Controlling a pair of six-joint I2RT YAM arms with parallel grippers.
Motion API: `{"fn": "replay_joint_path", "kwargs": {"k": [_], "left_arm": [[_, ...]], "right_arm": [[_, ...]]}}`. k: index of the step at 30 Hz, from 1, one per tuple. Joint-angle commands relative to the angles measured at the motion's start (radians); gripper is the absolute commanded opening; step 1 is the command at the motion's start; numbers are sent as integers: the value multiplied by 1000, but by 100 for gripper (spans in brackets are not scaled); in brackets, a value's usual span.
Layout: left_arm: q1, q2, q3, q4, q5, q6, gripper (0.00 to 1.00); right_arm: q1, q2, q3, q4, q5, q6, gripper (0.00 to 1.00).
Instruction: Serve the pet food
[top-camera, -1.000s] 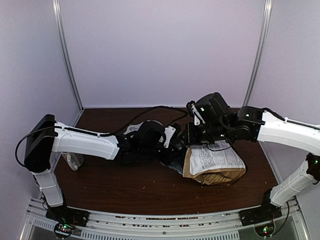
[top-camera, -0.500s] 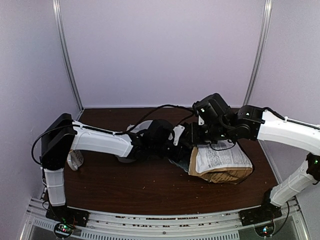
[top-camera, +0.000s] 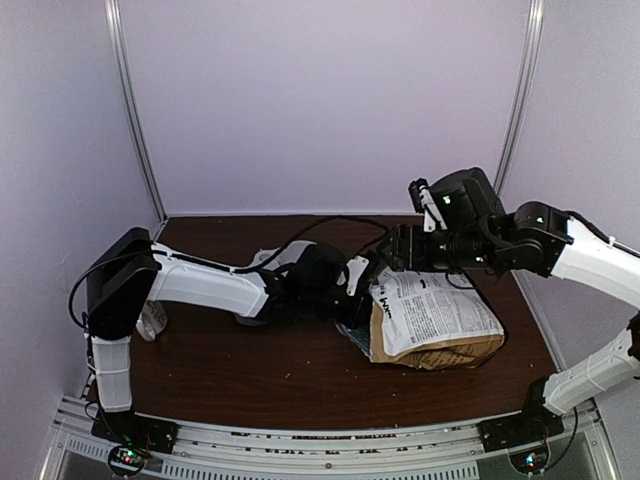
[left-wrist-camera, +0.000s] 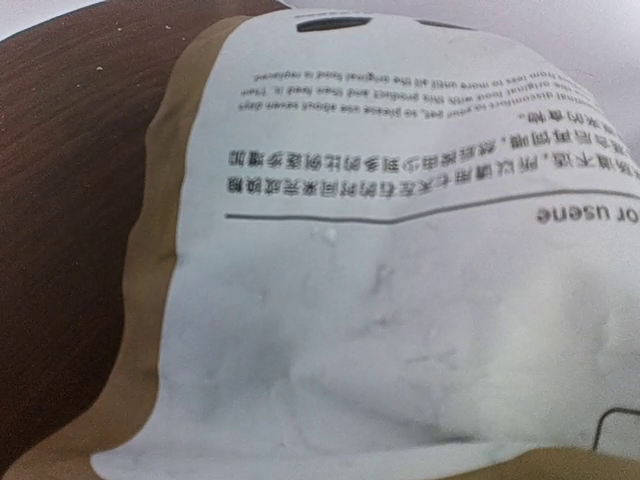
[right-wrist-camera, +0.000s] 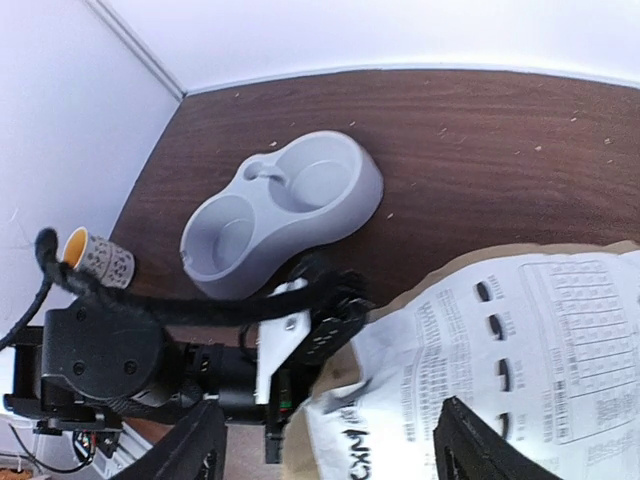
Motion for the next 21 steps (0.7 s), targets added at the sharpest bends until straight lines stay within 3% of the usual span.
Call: {"fn": "replay_joint_path", "kwargs": {"k": [1, 7, 13, 21], "left_arm": [[-8, 28, 11, 28, 35, -6, 0], [-8, 26, 14, 42, 50, -7, 0], [-8, 35, 23, 44, 46, -7, 0], [-9, 52, 47, -42, -163, -25, 0]], "right_arm": [[-114, -80, -39, -98, 55, -19, 76], [-418, -206, -216, -135, -29, -50, 88], [-737, -276, -459, -40, -260, -58, 91], [-781, -220, -647, 113, -460, 2, 90]]}}
